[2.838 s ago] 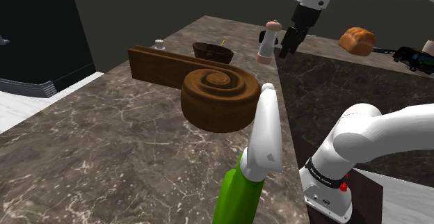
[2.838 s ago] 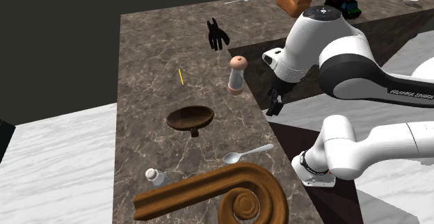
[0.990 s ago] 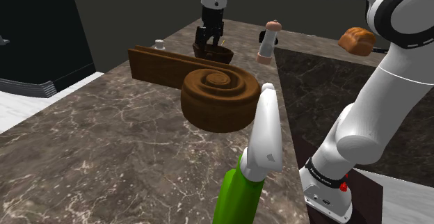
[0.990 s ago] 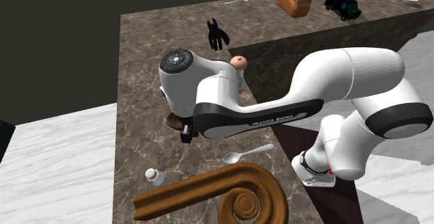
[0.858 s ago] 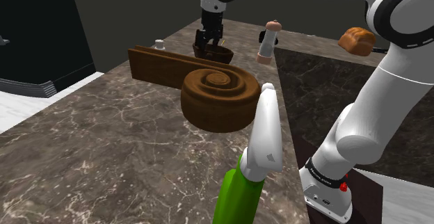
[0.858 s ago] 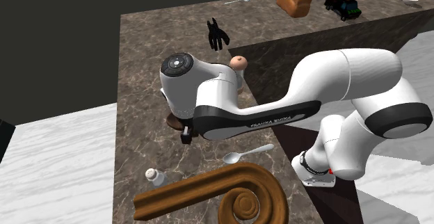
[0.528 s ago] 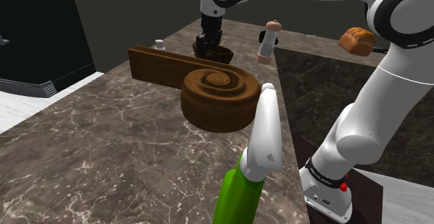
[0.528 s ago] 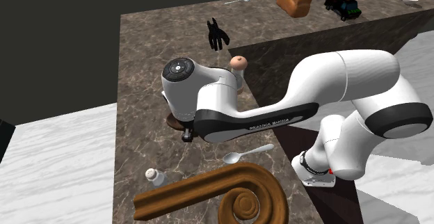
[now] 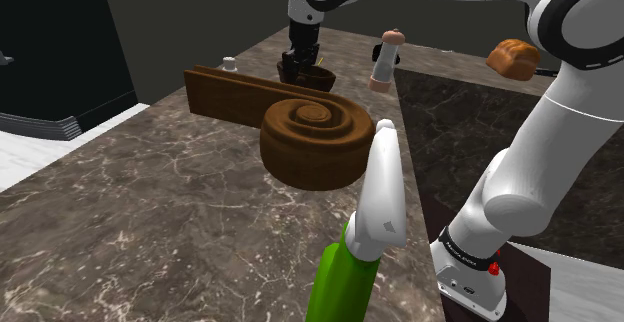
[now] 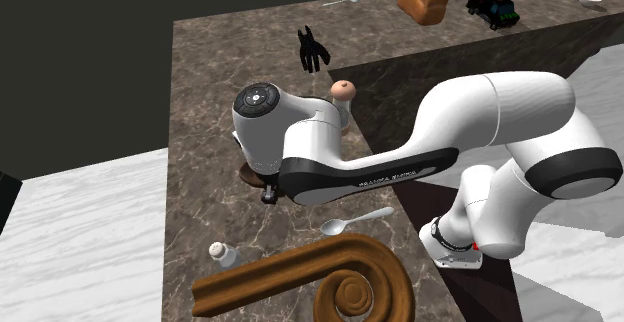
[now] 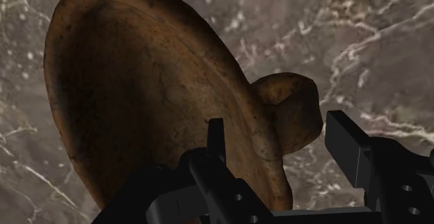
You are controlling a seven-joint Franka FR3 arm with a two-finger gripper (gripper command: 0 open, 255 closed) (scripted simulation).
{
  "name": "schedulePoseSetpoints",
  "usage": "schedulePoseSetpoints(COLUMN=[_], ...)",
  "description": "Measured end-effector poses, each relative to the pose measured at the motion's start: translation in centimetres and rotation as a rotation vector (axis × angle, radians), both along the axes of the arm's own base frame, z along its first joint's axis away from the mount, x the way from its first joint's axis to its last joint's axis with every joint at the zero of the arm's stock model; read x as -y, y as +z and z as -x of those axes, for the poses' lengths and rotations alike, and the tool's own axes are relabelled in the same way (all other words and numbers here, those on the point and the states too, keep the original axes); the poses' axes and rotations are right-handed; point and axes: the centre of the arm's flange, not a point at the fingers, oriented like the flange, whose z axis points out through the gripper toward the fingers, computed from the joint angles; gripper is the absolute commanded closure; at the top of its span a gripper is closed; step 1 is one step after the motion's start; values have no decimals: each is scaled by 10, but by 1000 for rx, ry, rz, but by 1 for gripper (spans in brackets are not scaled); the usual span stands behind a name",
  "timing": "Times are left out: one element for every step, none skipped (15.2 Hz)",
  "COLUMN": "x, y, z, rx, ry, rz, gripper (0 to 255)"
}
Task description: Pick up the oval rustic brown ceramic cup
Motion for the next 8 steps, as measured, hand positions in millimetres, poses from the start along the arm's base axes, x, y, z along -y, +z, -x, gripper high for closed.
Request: schedulePoseSetpoints(x=[0,0,0,0,0,0,0,0], y=[0,2,6,10,15,21,25,30], z=[0,0,0,0,0,-1,-1,0], rx=[0,0,-1,-1,-1,-1,-1,-1], ry=[0,0,0,0,0,0,0,-1], rz=[0,0,0,0,0,0,0,0], gripper=[255,255,255,255,255,255,255,255])
